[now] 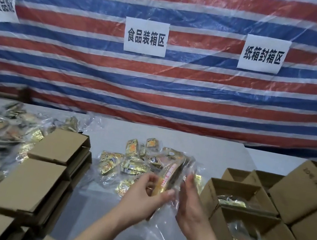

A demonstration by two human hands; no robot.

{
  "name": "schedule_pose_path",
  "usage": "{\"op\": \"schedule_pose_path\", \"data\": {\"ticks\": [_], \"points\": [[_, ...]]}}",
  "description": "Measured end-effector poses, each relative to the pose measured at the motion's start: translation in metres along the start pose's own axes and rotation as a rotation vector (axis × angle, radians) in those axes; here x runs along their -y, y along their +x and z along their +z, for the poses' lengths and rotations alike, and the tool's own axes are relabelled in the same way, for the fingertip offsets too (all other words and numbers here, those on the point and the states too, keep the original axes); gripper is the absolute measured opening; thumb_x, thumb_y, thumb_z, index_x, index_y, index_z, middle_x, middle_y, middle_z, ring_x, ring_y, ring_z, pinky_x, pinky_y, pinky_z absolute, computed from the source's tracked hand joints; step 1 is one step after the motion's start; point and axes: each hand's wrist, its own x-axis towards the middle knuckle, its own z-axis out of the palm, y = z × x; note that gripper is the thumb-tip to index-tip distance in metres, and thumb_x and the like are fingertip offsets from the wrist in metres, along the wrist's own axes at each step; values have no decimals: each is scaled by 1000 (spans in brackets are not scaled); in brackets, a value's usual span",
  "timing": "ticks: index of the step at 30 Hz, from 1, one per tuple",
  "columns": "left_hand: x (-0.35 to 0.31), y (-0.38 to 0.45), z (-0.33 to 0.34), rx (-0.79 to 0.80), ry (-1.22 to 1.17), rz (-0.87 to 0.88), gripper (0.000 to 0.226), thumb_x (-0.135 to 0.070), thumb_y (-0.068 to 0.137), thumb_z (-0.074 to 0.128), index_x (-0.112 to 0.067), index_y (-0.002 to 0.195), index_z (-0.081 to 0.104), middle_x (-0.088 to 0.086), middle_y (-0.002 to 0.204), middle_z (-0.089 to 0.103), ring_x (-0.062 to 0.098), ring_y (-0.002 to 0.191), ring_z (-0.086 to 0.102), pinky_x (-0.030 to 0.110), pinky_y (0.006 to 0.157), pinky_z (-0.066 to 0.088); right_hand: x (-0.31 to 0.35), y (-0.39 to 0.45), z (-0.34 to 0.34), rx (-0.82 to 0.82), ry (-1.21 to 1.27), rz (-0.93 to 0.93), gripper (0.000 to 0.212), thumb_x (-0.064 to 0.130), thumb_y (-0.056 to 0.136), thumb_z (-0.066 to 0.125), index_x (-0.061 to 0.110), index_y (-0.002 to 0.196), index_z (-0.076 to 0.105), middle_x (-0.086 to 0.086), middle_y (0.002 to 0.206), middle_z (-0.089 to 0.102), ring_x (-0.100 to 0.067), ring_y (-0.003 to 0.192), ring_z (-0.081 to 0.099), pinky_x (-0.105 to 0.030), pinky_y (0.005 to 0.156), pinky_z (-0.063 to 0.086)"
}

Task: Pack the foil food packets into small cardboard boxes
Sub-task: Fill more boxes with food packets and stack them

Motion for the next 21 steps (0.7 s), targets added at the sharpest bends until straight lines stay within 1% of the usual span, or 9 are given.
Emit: {"op": "schedule_pose_path", "data": {"ticks": [4, 7, 9, 11, 13, 16, 18, 19, 21], "points": [[-14, -23, 18, -74, -8, 87, 56, -70, 59, 68, -40, 104, 55, -23, 104, 63, -8, 94, 60, 9, 72, 46, 16, -23, 22, -74, 6, 34, 101, 64, 61, 85, 4, 135, 52, -25, 126, 64, -42, 115, 63, -56, 98, 51], [-13, -30, 30, -168, 168, 167, 50, -79, 60, 57, -48, 99, 51, -29, 119, 39, -16, 114, 38, 8, 85, 33, 17, -36, 19, -88, -6, 83, 81, 61, 72, 72, 10, 134, 58, -18, 130, 64, -36, 121, 61, -55, 106, 45], [-10, -34, 35, -178, 229, 202, 52, -80, 61, 54, -48, 102, 54, -28, 127, 30, -23, 117, 25, 11, 94, 27, 17, -47, 13, -91, 9, 117, 75, 55, 75, 72, 11, 135, 58, -20, 131, 62, -38, 124, 58, -57, 109, 42], [-4, -41, 39, -141, 255, 192, 48, -80, 64, 51, -51, 102, 56, -26, 135, 28, -16, 125, 24, 18, 102, 24, 15, -57, 5, -99, -32, 97, 73, 43, 74, 76, 6, 134, 56, -25, 127, 63, -39, 118, 61, -55, 104, 47], [9, -48, 38, -94, 190, 124, 44, -86, 72, 38, -55, 100, 52, -30, 128, 37, -9, 126, 33, 10, 97, 23, 9, -63, -6, -170, -150, 3, 70, 38, 68, 79, 7, 128, 60, -19, 116, 70, -33, 106, 68, -46, 93, 55], [60, -60, 23, -64, 96, -89, 38, -75, 85, 35, -48, 109, 48, -35, 115, 48, -5, 115, 47, 2, 83, 31, -6, -70, -17, -276, -356, -93, 30, 34, 70, 81, 38, 98, 74, 4, 94, 76, -22, 98, 71, -43, 89, 53], [112, -70, 11, -46, 266, -224, 30, -52, 98, 43, -35, 120, 53, -17, 124, 57, 7, 118, 51, 15, 91, 41, -20, -74, -22, -283, -536, -86, 34, 31, 80, 80, 61, 91, 66, 22, 88, 73, -5, 87, 70, -28, 75, 49], [136, -75, 7, -40, 351, -281, 34, -44, 100, 44, -26, 128, 53, -7, 131, 57, 11, 122, 51, 24, 100, 40, -30, -76, -25, -295, -602, -52, 37, 35, 81, 81, 63, 95, 61, 31, 89, 70, 3, 84, 67, -22, 71, 45], [175, -87, 2, -21, 417, -363, 41, -37, 103, 42, -17, 138, 49, 0, 140, 51, 16, 131, 46, 29, 112, 32, -53, -83, -27, -326, -716, -3, 52, 41, 76, 84, 60, 107, 47, 34, 94, 66, 18, 84, 58, -12, 69, 40]]}}
